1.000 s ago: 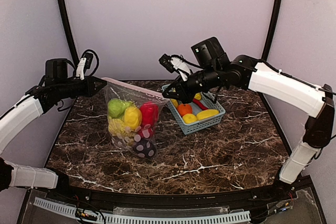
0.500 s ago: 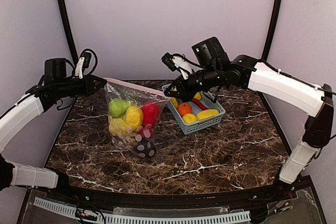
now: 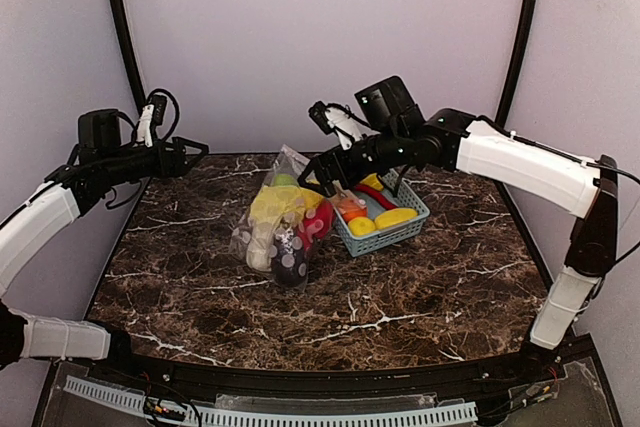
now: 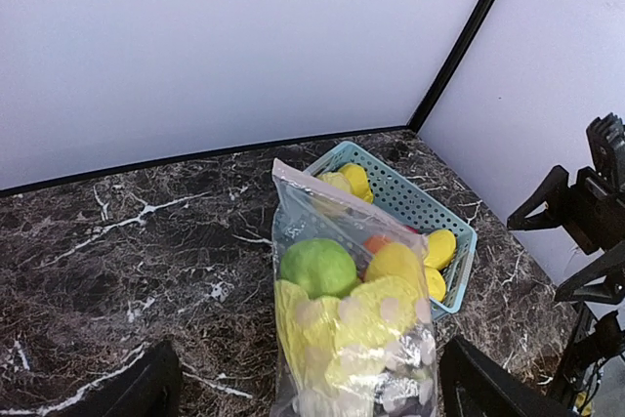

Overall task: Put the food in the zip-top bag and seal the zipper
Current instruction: Place the zipper food storage bag at the center of the board, then reset both arms

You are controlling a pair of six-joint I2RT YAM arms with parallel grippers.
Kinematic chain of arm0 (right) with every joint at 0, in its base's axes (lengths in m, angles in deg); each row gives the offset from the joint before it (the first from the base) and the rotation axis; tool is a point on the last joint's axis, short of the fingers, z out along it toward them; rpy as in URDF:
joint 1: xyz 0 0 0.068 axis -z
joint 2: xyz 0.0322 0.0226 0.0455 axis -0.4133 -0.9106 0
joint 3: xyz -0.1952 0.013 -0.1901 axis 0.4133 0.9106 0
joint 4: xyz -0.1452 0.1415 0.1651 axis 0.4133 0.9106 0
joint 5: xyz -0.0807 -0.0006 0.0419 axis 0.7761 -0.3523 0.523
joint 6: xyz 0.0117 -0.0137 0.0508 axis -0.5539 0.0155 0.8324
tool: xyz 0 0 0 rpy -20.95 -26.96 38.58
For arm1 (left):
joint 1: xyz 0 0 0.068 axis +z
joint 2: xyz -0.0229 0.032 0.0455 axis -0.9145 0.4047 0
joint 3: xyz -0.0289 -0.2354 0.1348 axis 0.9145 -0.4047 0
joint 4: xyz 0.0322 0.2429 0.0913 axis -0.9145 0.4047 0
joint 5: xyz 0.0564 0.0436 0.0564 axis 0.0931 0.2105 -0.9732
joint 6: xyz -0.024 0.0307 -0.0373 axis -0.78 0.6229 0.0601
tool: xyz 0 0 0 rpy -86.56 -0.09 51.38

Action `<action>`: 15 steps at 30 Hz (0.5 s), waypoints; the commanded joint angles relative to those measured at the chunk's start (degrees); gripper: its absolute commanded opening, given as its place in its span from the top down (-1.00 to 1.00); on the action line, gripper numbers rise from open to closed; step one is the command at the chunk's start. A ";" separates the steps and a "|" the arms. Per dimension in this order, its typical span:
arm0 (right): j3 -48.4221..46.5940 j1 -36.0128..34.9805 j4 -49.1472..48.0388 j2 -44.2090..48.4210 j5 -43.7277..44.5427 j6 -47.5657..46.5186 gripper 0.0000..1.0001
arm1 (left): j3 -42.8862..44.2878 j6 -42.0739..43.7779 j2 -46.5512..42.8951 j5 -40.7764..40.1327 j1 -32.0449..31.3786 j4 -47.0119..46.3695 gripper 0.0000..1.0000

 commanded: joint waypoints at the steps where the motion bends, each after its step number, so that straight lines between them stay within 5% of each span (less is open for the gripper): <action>1: 1.52 1.87 -3.38 2.88 4.27 2.88 -0.96 | -0.32 -0.44 -0.03 -0.80 0.13 -0.20 -0.87; 15: 16.75 16.29 -7.47 10.03 4.40 13.63 -0.97 | 3.13 0.65 4.22 -10.39 3.41 8.13 -0.97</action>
